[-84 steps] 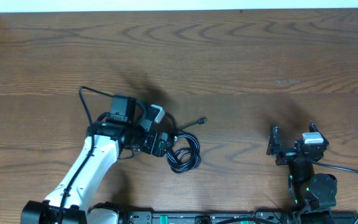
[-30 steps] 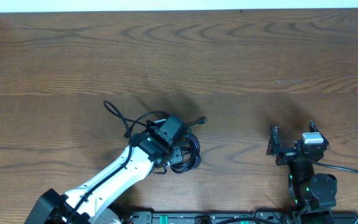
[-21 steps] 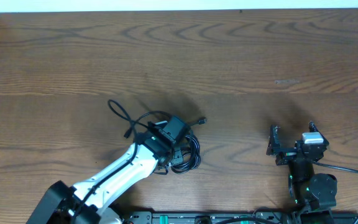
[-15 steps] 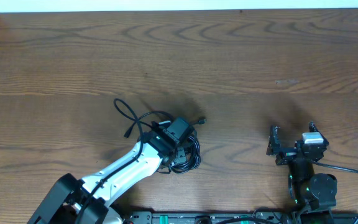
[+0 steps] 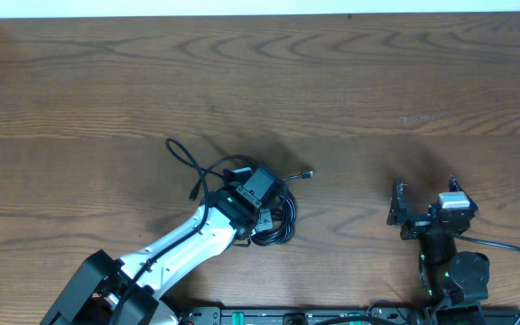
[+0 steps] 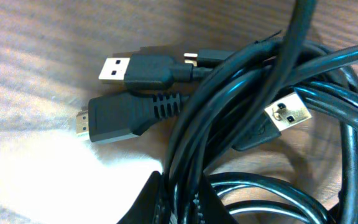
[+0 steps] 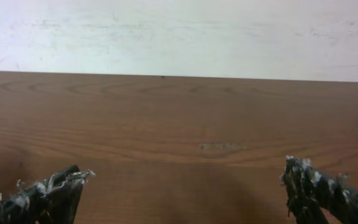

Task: Untangle cables
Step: 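Grasp the cable coil with the left gripper and lift it, then swing the right gripper toward the held coil and open it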

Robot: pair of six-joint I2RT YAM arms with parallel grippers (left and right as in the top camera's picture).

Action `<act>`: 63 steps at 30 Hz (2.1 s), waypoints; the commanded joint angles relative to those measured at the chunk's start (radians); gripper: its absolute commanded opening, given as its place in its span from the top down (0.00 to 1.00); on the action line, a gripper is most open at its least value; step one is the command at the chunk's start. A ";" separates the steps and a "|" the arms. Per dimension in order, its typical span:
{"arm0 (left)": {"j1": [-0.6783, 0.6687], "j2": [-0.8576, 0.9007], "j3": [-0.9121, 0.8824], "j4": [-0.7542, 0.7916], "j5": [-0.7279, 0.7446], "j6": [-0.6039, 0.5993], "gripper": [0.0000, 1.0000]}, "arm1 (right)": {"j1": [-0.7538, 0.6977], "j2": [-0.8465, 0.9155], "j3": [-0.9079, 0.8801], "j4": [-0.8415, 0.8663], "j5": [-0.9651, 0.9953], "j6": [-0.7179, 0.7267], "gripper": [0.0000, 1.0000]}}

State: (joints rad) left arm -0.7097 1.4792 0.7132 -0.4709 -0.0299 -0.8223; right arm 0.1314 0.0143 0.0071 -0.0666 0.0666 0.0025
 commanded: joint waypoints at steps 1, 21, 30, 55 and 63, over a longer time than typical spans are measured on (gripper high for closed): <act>-0.003 -0.006 0.011 0.014 -0.003 0.098 0.93 | 0.001 -0.008 -0.002 -0.005 -0.006 -0.015 0.01; -0.003 -0.462 0.011 0.090 0.351 0.882 0.92 | 0.001 -0.008 -0.002 -0.005 -0.006 -0.015 0.01; -0.003 -0.495 0.011 0.105 0.350 1.263 0.93 | 0.001 -0.008 -0.002 -0.005 -0.005 -0.015 0.01; 0.185 -0.227 0.011 0.310 0.665 1.342 0.93 | 0.001 0.025 -0.002 0.009 -0.278 0.602 0.01; 0.333 -0.226 0.011 0.293 1.099 1.381 0.92 | 0.001 0.034 0.012 -0.005 -0.438 0.565 0.01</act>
State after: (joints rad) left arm -0.4248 1.2591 0.7132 -0.1772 0.7811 0.5327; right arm 0.1314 0.0383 0.0071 -0.0544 -0.2764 0.5526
